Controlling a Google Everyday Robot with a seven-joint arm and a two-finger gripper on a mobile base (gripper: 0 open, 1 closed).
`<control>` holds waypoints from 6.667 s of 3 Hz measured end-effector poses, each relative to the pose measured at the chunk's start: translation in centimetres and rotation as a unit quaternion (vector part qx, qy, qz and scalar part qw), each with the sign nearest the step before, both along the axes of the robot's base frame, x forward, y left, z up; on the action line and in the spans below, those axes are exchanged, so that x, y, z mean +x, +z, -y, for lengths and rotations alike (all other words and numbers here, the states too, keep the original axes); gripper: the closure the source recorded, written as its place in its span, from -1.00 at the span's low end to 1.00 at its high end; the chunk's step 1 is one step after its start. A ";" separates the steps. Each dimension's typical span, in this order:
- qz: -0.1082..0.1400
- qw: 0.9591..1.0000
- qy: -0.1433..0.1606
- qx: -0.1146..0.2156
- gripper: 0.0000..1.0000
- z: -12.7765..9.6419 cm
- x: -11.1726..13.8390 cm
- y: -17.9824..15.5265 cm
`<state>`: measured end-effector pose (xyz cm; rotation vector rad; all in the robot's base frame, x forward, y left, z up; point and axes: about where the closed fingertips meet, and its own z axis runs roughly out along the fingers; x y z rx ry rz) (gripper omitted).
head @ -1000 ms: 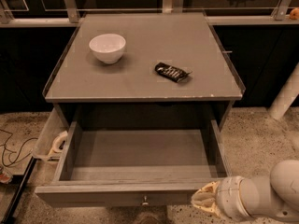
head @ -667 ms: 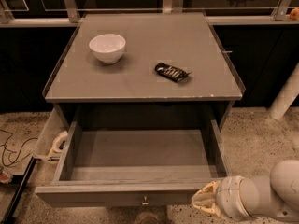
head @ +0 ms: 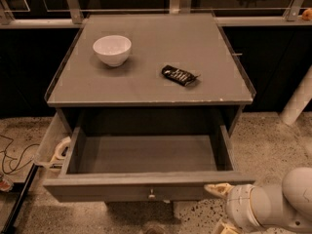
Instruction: Close top drawer
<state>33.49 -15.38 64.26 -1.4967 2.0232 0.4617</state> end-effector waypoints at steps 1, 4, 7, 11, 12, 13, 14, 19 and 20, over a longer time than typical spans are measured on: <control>0.025 1.000 0.009 -0.010 -1.00 -0.5 1.9 0.7; 0.081 0.995 0.046 -0.032 0.31 -1.9 18.1 3.4; 0.088 0.994 0.041 -0.043 0.22 -1.1 18.7 4.0; 0.072 0.993 0.071 -0.061 -1.00 -1.9 17.1 2.5; 0.042 0.994 0.068 -0.081 -0.62 -2.3 19.6 -1.6; 0.042 0.994 0.068 -0.081 -0.16 -2.3 19.6 -1.2; 0.042 0.994 0.068 -0.081 -0.24 -2.3 19.6 -1.1; 0.065 0.992 0.076 -0.077 -1.00 -0.8 15.8 5.1; 0.066 0.992 0.075 -0.078 -0.62 -0.7 15.8 5.2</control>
Offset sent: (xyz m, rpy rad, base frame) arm 0.1368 0.0277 0.0440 0.0074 -0.1981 0.1038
